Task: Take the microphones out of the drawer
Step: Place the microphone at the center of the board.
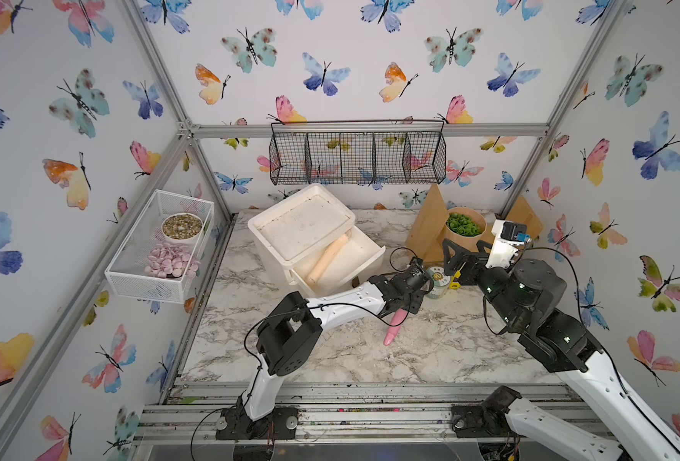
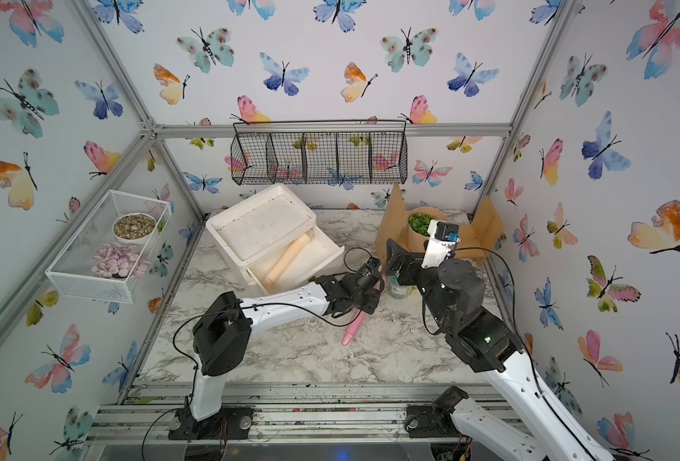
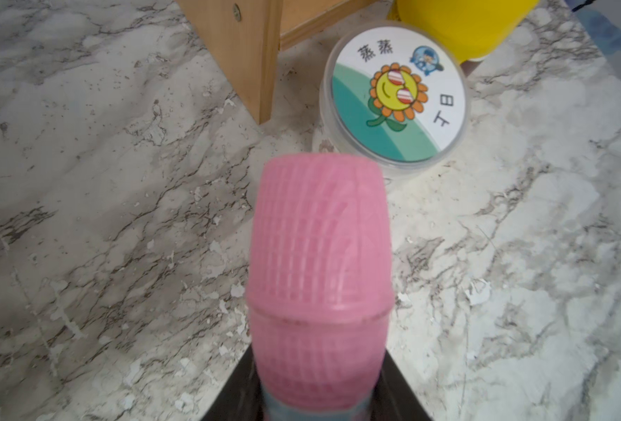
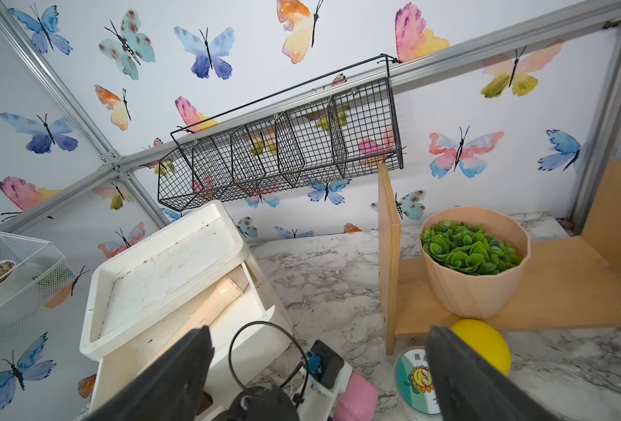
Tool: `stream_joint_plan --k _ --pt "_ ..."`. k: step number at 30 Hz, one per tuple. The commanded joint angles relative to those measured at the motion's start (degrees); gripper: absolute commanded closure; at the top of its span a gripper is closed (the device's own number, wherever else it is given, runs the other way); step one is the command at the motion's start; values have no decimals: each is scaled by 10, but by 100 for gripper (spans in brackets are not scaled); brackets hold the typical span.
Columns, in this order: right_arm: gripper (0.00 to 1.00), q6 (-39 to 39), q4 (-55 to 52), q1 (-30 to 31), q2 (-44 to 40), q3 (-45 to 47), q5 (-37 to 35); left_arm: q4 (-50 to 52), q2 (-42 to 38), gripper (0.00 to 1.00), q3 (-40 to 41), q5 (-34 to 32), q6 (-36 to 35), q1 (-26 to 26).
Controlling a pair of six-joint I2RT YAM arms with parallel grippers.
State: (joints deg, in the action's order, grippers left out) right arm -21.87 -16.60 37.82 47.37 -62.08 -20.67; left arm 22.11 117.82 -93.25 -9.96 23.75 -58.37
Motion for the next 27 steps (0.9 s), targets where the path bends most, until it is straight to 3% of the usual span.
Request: stream_joint_plan --k 1,9,17,27 --pt "2 -8 -12 -2 -4 4 -14 32 36 67 -49 -52 29 -4" --pt "2 -10 -6 -1 2 7 -5 95 127 63 -142 -70 38 -3" --pt "2 -13 1 -1 4 8 2 96 148 59 -134 -39 51 9" --pt "2 -16 3 -2 10 6 8 102 163 43 -140 -16 48 15"
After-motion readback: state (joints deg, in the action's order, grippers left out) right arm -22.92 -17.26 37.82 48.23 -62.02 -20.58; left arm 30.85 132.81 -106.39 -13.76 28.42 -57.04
